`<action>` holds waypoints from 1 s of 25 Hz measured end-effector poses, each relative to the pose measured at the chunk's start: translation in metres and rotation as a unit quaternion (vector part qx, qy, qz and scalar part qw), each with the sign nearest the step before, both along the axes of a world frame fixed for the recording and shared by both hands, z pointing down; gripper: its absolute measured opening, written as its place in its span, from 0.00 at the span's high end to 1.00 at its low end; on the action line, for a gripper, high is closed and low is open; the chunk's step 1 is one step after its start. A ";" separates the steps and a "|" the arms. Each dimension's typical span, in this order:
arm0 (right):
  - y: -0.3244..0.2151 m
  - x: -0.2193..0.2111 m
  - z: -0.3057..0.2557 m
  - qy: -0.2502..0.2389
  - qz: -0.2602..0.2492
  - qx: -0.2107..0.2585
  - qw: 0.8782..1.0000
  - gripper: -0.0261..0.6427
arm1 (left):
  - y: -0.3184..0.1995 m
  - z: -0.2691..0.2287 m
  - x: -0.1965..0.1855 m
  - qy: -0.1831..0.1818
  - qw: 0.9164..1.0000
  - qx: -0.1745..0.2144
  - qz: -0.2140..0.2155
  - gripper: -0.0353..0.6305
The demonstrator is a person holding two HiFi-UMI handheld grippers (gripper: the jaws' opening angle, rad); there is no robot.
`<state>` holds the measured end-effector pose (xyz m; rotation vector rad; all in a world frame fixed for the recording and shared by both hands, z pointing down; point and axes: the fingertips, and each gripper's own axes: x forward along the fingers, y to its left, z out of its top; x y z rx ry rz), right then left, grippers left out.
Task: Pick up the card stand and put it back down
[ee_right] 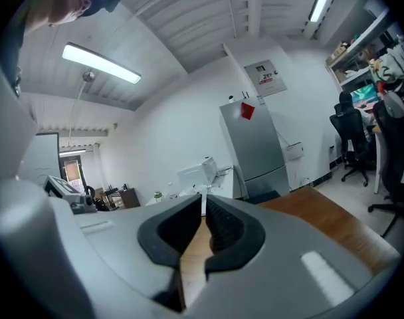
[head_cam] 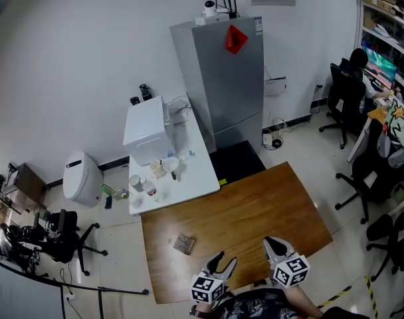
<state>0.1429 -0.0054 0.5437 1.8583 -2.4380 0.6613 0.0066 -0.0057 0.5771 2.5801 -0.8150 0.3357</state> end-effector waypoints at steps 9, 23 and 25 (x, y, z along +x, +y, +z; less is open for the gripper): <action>-0.002 0.004 0.018 0.002 -0.016 -0.021 1.000 0.96 | -0.005 -0.006 0.019 -0.019 1.000 0.009 0.012 0.65; -0.036 -0.041 0.008 0.053 -0.095 -0.001 0.994 0.96 | -0.020 -0.004 -0.023 -0.012 0.998 0.009 -0.064 0.66; -0.040 -0.051 0.010 0.054 -0.108 -0.005 0.993 0.96 | -0.020 -0.001 -0.034 -0.011 0.997 0.002 -0.080 0.66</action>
